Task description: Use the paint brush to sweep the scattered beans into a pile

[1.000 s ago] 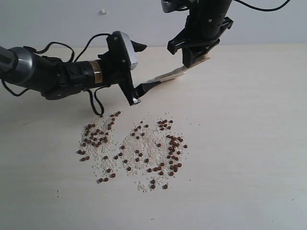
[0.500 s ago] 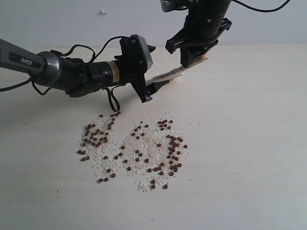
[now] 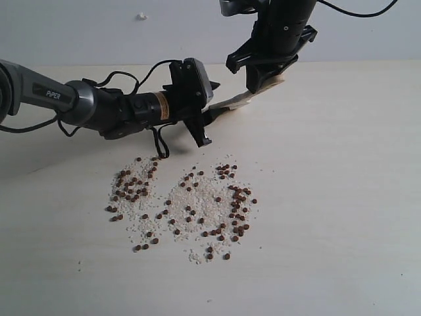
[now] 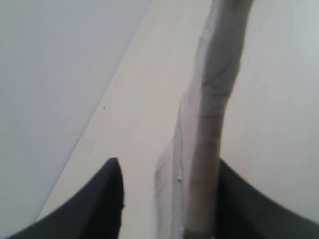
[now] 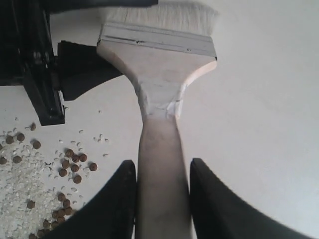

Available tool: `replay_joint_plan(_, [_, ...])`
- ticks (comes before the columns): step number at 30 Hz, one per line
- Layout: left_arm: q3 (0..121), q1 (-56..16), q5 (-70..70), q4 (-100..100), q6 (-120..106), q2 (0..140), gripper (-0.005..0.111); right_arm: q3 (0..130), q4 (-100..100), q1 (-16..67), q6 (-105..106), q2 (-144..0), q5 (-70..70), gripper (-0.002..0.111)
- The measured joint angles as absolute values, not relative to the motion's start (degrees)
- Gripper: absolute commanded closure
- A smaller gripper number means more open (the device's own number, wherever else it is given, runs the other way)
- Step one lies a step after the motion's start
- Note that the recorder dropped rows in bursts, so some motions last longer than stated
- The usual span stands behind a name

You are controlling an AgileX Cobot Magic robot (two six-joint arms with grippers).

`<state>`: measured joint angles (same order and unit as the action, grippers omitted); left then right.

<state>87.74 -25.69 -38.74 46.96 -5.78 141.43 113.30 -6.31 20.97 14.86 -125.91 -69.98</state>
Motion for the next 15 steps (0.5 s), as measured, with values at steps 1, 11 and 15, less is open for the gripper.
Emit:
replay_joint_plan(1, [87.7,-25.7,-38.7,47.0,-5.8,141.5,0.09,113.3,-6.3,21.0,14.9,-125.9,-69.8,0.108])
replay_joint_plan(11, [87.7,-26.0,-38.7,47.8,-5.3,142.0,0.107,113.9,-6.4,21.0,16.0,-125.9,-67.8,0.096])
replay_joint_plan(15, [87.7,-26.0,-38.6,47.4,-4.7,142.0,0.107,113.9,-6.7,21.0,18.5,-125.8,-66.5,0.056])
